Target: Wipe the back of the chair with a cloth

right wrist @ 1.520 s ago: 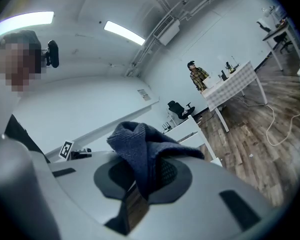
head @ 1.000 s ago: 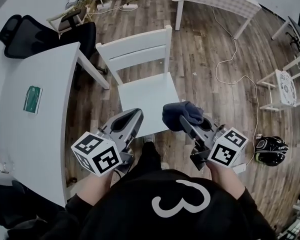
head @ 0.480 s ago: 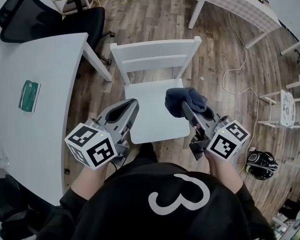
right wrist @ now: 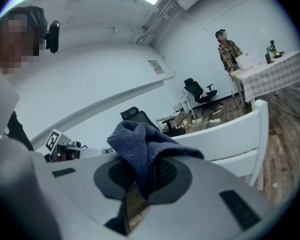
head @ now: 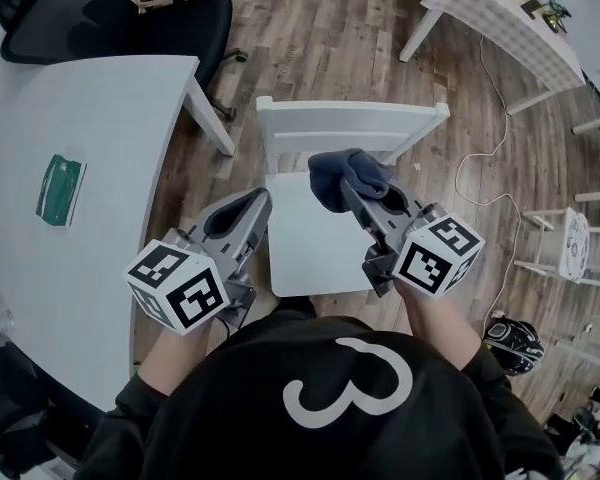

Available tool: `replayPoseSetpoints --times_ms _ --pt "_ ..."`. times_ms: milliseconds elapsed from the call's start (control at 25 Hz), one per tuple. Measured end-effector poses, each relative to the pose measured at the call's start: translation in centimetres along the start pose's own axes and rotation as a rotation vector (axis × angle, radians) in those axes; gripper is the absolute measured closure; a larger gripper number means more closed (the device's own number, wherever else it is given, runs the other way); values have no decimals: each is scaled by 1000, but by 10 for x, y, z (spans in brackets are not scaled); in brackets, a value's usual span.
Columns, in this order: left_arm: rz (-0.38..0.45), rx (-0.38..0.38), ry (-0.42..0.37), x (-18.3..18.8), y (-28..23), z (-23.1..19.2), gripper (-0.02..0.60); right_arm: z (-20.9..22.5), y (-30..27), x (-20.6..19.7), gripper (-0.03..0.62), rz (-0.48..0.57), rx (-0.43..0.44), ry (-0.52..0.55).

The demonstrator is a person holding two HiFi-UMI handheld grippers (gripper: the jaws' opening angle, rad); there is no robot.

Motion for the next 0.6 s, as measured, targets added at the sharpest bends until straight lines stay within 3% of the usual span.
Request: replayPoseSetpoints --times_ms 240,600 --pt "-5 30 61 1 0 -37 568 6 -60 2 543 -71 44 -9" --pt "-12 59 117 -10 8 -71 568 24 -121 -6 543 -138 -16 14"
Point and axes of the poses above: the fingertips, and each gripper's own axes: y backward along the fingers, z to its right, x out of its top, the point moved 3 cm from there along y, backward along the fingers, and after that the axes turned 11 degrees about -z, right-handed, at the moved point
